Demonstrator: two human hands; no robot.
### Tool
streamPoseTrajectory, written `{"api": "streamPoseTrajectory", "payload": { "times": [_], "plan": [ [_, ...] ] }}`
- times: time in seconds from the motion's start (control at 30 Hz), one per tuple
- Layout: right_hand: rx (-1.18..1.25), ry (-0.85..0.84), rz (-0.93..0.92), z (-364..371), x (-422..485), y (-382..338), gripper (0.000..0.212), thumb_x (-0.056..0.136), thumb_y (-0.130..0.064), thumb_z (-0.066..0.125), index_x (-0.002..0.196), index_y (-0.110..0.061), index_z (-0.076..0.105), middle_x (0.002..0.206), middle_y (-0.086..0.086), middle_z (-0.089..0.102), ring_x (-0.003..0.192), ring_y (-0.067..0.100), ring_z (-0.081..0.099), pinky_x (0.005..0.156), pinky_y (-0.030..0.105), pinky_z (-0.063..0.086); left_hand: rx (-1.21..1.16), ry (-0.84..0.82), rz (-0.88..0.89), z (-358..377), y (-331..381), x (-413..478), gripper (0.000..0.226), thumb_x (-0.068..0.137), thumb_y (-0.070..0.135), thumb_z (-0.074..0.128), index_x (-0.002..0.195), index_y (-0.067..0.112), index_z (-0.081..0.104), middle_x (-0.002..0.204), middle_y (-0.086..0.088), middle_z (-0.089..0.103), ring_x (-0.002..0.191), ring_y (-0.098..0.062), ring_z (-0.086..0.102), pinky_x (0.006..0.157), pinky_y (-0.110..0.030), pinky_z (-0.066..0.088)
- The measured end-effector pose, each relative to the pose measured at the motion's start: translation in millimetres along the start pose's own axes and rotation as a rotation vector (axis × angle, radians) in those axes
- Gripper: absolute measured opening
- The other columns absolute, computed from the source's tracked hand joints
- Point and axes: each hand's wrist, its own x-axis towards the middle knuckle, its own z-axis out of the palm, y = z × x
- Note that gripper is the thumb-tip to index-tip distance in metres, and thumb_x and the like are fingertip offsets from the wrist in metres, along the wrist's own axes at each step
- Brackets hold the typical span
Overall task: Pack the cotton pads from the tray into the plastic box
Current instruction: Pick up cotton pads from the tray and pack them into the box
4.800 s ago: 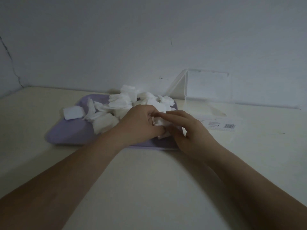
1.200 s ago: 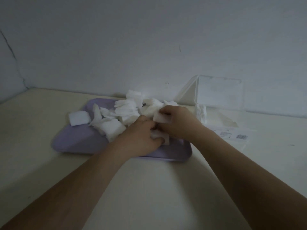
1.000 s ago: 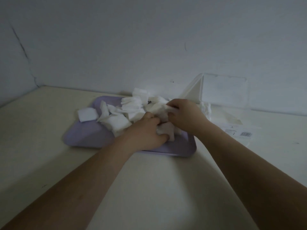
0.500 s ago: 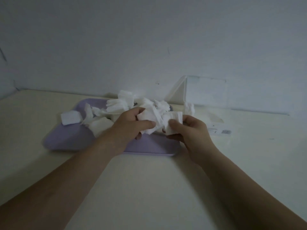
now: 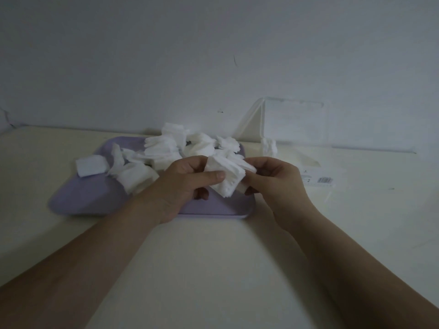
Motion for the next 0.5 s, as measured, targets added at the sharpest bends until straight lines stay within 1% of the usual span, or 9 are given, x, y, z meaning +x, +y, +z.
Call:
{"api": "streamPoseTrajectory", "payload": {
  "times": [0.03, 0.1, 0.17, 0.23, 0.3, 0.33, 0.4, 0.47, 0.5],
  "plan": [
    [-0.009, -0.001, -0.004, -0.1, -1.2, 0.2, 0.016, 0.083, -0.009, 0.083, 0.098, -0.013, 0.082, 0.091, 0.011, 0.081, 0.076, 0.016, 0.071, 0.065, 0.029, 0.056, 0.046, 0.018, 0.008, 0.8, -0.4, -0.9, 0.035, 0.07, 0.029, 0.089, 0.101, 0.016, 0.08, 0.098, -0.011, 0.077, 0.078, -0.018, 0.061, 0.06, -0.027, 0.048],
    [-0.007, -0.012, 0.003, -0.1, -2.9, -0.2, 0.016, 0.084, -0.01, 0.084, 0.099, -0.013, 0.082, 0.092, 0.014, 0.08, 0.078, 0.019, 0.07, 0.072, 0.035, 0.058, 0.166, 0.078, 0.057, 3.6, -1.7, -2.8, 0.018, 0.076, 0.02, 0.09, 0.09, 0.02, 0.079, 0.079, 0.001, 0.074, 0.062, -0.007, 0.06, 0.054, -0.019, 0.045],
    [-0.008, -0.024, 0.016, 0.7, -4.0, -1.7, 0.019, 0.083, -0.011, 0.085, 0.102, -0.013, 0.083, 0.092, 0.015, 0.08, 0.078, 0.019, 0.07, 0.078, 0.037, 0.058, 0.26, 0.148, 0.117, 7.1, -4.9, -3.8, 0.015, 0.079, 0.013, 0.088, 0.083, 0.021, 0.076, 0.067, 0.009, 0.067, 0.051, 0.0, 0.053, 0.048, -0.012, 0.041],
    [-0.017, -0.016, 0.022, 1.6, -4.7, -2.7, 0.019, 0.085, -0.009, 0.083, 0.104, -0.013, 0.082, 0.092, 0.014, 0.081, 0.079, 0.02, 0.071, 0.083, 0.043, 0.06, 0.313, 0.181, 0.152, 9.7, -6.4, -5.0, 0.016, 0.079, 0.013, 0.089, 0.08, 0.019, 0.074, 0.06, 0.013, 0.061, 0.047, 0.002, 0.047, 0.046, -0.01, 0.037],
    [-0.05, 0.016, 0.018, 1.6, -4.9, -2.4, 0.018, 0.088, -0.007, 0.079, 0.106, -0.012, 0.081, 0.094, 0.01, 0.081, 0.086, 0.024, 0.073, 0.092, 0.052, 0.059, 0.313, 0.158, 0.156, 9.6, -4.6, -5.9, 0.016, 0.079, 0.013, 0.088, 0.077, 0.022, 0.076, 0.059, 0.016, 0.062, 0.049, 0.002, 0.05, 0.048, -0.01, 0.039],
    [-0.078, 0.029, 0.007, 1.2, -4.9, -2.4, 0.018, 0.09, -0.007, 0.077, 0.107, -0.012, 0.081, 0.095, 0.007, 0.082, 0.09, 0.024, 0.074, 0.094, 0.054, 0.058, 0.274, 0.126, 0.138, 9.5, -1.6, -7.0, 0.015, 0.079, 0.012, 0.088, 0.077, 0.023, 0.077, 0.06, 0.015, 0.064, 0.05, 0.002, 0.052, 0.05, -0.01, 0.041],
    [-0.127, 0.031, -0.022, 0.8, -5.0, -3.2, 0.016, 0.093, -0.008, 0.073, 0.106, -0.014, 0.082, 0.097, 0.0, 0.082, 0.096, 0.02, 0.077, 0.096, 0.049, 0.059, 0.173, 0.038, 0.093, 5.9, 2.4, -8.1, 0.01, 0.08, 0.016, 0.086, 0.079, 0.023, 0.079, 0.064, 0.013, 0.065, 0.053, 0.0, 0.054, 0.051, -0.013, 0.04],
    [-0.143, 0.023, -0.04, 0.6, -4.8, -3.5, 0.016, 0.095, -0.008, 0.072, 0.105, -0.015, 0.082, 0.097, -0.004, 0.082, 0.097, 0.014, 0.077, 0.097, 0.042, 0.06, 0.178, -0.014, 0.077, 2.9, 2.2, -7.6, 0.009, 0.08, 0.02, 0.085, 0.076, 0.026, 0.079, 0.066, 0.012, 0.063, 0.055, -0.002, 0.049, 0.052, -0.017, 0.036],
    [-0.146, 0.02, -0.039, 0.7, -4.8, -3.0, 0.017, 0.095, -0.008, 0.071, 0.105, -0.016, 0.082, 0.096, -0.004, 0.082, 0.094, 0.013, 0.077, 0.095, 0.042, 0.06, 0.187, -0.013, 0.076, 2.4, 0.6, -6.7, 0.006, 0.081, 0.019, 0.083, 0.079, 0.025, 0.08, 0.07, 0.011, 0.064, 0.055, -0.003, 0.046, 0.052, -0.018, 0.034]
  ]
}}
